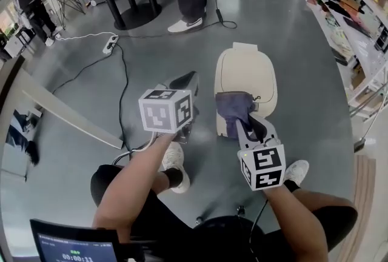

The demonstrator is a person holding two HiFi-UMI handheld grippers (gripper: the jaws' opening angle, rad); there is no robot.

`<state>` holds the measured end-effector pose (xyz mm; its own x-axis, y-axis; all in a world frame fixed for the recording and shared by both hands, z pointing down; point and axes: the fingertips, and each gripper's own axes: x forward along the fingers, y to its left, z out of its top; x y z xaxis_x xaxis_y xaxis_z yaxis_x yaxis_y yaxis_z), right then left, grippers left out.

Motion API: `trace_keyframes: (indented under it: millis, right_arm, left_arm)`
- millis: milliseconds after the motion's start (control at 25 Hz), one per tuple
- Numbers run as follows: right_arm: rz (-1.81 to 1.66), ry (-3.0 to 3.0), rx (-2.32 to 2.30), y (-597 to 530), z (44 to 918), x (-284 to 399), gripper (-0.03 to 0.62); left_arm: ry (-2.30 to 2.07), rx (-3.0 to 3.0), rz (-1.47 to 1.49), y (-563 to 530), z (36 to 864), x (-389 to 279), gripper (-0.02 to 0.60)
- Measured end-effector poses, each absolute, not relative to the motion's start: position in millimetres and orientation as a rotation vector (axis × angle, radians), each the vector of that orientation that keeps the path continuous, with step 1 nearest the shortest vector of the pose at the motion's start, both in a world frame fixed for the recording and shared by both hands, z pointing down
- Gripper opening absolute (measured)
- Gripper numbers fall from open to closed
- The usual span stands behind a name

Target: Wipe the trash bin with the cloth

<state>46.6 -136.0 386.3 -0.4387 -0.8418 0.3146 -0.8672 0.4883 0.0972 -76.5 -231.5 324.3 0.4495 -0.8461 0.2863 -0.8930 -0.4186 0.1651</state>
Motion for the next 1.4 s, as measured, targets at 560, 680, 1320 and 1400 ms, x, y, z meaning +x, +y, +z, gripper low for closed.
trace_keyframes:
  millis: [560,680,1320,1400]
  right_arm:
    - [0.169,-2.301,1.579,-134.3,481.6,-0.2,0.078]
    - [0.203,-2.261,1.624,-137.8,490.1,16.5,0.078]
    - [0.3,-2.034,1.902,-150.1,512.8,144.5,0.078]
    - [0.31,-2.01,1.914,-150.7,516.3,155.2,0.077]
  left_arm:
    - [-1.532,2.37,0.209,-222.2,335.1,-110.4,-0.003]
    - [-1.52,2.373,0.229,-220.5,341.5,-107.0,-0.003]
    - [-1.445,2.373,0.253,-212.5,358.7,-86.5,-0.003]
    - [-1.447,2.372,0.257,-212.1,360.2,-86.8,-0.003]
